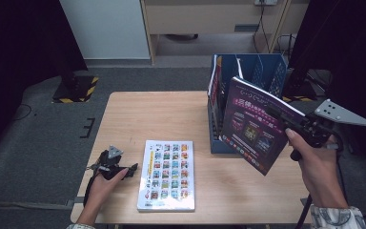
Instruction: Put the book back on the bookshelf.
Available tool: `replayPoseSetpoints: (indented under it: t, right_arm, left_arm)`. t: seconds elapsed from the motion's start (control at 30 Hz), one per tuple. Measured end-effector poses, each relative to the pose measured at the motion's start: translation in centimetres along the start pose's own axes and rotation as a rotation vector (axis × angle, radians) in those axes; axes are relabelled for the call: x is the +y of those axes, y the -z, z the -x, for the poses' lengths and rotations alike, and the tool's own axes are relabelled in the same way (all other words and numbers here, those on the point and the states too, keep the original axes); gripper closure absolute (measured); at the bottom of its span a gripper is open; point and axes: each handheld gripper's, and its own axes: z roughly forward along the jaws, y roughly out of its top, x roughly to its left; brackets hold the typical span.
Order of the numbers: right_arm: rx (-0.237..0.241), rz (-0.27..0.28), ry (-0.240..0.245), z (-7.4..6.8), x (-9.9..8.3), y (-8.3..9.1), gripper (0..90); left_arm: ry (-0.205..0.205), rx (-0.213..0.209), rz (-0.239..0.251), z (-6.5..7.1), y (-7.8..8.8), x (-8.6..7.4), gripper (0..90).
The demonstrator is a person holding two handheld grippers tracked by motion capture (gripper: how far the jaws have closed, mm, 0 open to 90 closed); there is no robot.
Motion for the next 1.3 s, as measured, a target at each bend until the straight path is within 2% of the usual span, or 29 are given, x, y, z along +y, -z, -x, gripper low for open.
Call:
replayPoseSetpoints:
  t: [0.37, 0.77, 1.0, 1.13, 1.3]
  right_arm:
    - [-0.064, -0.013, 0.014, 1.3, 0.3, 1.6, 84.1]
    - [-0.114, -0.024, 0.002, 2.4, 0.5, 3.2, 84.1]
    - [-0.156, -0.028, 0.001, 2.8, 0.8, 3.2, 84.1]
    - [-0.21, -0.043, 0.025, 2.8, 1.5, 2.5, 84.1]
    - [-0.252, -0.053, 0.04, 3.2, 2.0, 1.7, 84.1]
  left_arm:
    - [0.0, 0.0, 0.0, 0.0, 0.0, 0.0, 4.5]
    - [0.001, 0.001, -0.001, 0.0, 0.0, 0.0, 4.4]
    - [0.0, 0.001, 0.0, 0.0, 0.0, 0.0, 4.4]
    - [0.001, 0.002, -0.001, 0.0, 0.0, 0.0, 4.3]
    - [0.001, 0.002, -0.001, 0.0, 0.0, 0.0, 4.3]
